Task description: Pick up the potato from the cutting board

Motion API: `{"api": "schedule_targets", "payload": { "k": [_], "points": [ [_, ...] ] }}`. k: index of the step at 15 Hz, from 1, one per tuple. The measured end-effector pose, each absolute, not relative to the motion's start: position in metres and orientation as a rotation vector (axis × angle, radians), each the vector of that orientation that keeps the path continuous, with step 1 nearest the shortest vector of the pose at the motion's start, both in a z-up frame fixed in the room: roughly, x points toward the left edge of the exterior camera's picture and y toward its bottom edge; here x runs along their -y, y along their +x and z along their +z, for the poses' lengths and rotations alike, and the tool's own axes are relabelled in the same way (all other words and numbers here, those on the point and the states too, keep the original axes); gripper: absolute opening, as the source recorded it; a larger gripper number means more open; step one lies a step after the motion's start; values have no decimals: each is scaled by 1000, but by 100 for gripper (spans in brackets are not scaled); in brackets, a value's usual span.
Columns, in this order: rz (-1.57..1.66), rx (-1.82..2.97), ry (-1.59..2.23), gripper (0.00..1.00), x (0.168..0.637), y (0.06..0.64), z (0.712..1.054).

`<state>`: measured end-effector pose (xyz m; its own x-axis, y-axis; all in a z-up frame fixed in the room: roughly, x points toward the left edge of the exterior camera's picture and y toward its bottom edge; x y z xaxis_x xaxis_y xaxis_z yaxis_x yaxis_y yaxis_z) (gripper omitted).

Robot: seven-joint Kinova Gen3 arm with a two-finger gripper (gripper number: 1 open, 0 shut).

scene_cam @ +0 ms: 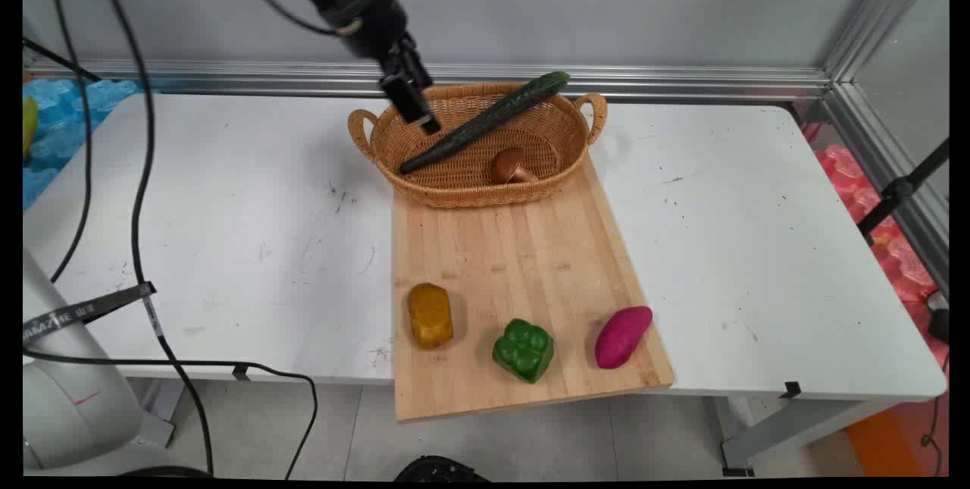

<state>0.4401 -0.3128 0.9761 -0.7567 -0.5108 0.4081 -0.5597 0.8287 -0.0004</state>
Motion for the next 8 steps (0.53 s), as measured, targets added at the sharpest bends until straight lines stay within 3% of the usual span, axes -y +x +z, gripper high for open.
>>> {"api": "schedule_targets", "payload": {
  "k": [8],
  "points": [
    [-15,2705,494,100,248,458,970]
  ]
}}
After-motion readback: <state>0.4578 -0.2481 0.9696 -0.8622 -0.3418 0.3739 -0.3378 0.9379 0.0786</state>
